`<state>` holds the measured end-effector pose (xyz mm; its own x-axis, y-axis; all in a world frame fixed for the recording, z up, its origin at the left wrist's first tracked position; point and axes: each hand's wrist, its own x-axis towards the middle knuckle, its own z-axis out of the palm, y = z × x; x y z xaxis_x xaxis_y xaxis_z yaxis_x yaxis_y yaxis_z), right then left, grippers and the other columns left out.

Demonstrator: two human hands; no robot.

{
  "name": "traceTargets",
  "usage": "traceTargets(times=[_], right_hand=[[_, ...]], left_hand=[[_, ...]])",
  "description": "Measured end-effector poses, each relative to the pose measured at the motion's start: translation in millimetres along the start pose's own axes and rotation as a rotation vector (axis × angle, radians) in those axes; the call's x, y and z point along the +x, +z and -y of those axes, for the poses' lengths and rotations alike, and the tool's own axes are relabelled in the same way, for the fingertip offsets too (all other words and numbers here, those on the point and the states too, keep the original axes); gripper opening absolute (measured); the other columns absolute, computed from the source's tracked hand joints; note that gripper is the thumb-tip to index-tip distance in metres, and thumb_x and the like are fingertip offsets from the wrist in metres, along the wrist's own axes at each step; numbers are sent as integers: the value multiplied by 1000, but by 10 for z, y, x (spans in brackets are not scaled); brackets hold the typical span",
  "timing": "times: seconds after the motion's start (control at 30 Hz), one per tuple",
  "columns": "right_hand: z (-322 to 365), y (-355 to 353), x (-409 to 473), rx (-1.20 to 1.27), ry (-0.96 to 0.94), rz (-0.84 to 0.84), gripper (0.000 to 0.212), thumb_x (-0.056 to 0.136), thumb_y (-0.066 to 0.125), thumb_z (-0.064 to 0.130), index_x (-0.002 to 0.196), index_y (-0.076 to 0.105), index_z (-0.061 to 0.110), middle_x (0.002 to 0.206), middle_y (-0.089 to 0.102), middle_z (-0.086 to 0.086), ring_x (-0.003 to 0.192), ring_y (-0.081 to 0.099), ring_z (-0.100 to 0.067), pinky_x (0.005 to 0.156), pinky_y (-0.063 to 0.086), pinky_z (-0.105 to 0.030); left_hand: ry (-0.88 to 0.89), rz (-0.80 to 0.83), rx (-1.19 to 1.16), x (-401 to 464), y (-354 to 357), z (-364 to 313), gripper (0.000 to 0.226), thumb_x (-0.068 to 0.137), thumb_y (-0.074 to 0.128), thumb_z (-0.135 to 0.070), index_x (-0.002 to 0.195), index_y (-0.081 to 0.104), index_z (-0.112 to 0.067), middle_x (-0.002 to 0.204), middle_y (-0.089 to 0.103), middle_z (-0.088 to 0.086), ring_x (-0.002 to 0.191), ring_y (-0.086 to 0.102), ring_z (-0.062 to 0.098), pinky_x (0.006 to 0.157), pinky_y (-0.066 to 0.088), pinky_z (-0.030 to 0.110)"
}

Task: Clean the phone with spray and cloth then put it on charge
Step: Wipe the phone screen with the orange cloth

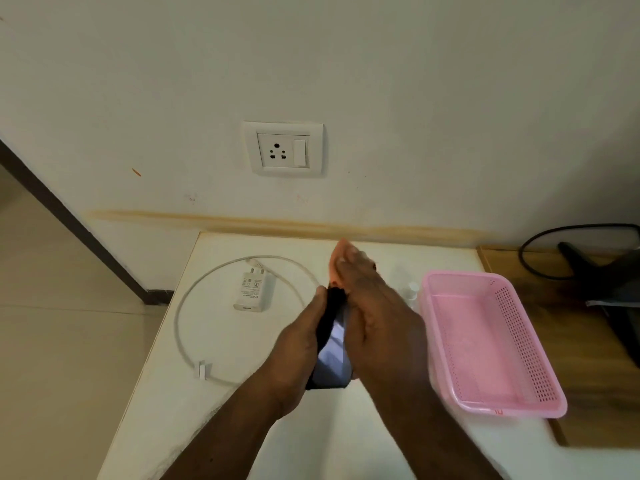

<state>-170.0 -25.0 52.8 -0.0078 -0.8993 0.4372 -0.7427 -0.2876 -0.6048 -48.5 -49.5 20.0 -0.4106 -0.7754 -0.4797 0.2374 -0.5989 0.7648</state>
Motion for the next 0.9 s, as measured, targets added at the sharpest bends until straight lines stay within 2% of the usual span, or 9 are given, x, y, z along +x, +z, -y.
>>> traceTargets(times=[0.07,0.1,0.17,0.27,0.4,0.53,0.6,0.73,0.9], right_hand=[[-83,-62,22,-1,80,-44,46,96,50,5,141,48,18,145,48,6,136,41,-7,111,35,-25],[-75,-53,12,4,106,-46,50,96,54,6,142,44,21,146,45,10,137,38,-3,112,34,-26],[1,47,-48,11,98,-2,50,95,58,10,143,46,19,148,44,7,138,37,-4,112,35,-31],[154,228,-134,-92,-30,47,51,87,70,9,136,56,12,143,52,-1,134,45,-13,106,43,-40],[103,141,-46,-45,-4,73,47,90,63,9,136,56,12,142,52,0,134,46,-13,108,41,-38],[-51,-75,19,1,127,35,47,96,48,8,141,50,20,147,44,9,138,37,-4,112,29,-22],[-25,-72,3,-3,128,15,45,97,44,12,141,49,21,147,44,11,138,36,-1,112,30,-21],[194,142,-95,-54,44,86,46,92,62,6,136,56,14,143,51,2,135,44,-10,110,40,-37],[309,322,-220,-123,-27,167,60,69,85,6,125,66,15,131,63,-1,120,59,-16,94,50,-41]], left_hand=[[-19,37,70,-4,-45,87,45,109,25,-23,148,39,-4,152,45,19,139,45,35,115,35,43],[-35,20,80,22,9,67,44,109,28,-26,146,43,-8,150,49,18,136,49,34,111,41,43],[-16,-1,76,-1,69,1,45,101,38,-48,125,68,-26,124,72,6,112,69,26,85,61,41],[96,-58,12,-37,-66,-36,47,79,45,-63,91,81,-35,96,80,2,87,77,22,60,60,31],[102,-63,43,-37,-58,-64,49,82,44,-68,100,78,-38,107,78,5,96,75,26,74,63,43],[14,6,61,-28,36,9,64,83,40,-65,127,67,-26,116,75,1,100,74,21,77,63,34],[29,18,67,-29,34,15,62,82,40,-65,125,67,-29,113,76,-1,97,74,20,72,63,32],[88,-39,-10,-36,-51,-73,48,84,48,-62,104,79,-31,111,76,11,100,74,28,72,62,38],[92,-18,-250,-1,-240,-199,65,98,33,-60,139,56,-15,128,62,32,108,65,44,94,52,51]])
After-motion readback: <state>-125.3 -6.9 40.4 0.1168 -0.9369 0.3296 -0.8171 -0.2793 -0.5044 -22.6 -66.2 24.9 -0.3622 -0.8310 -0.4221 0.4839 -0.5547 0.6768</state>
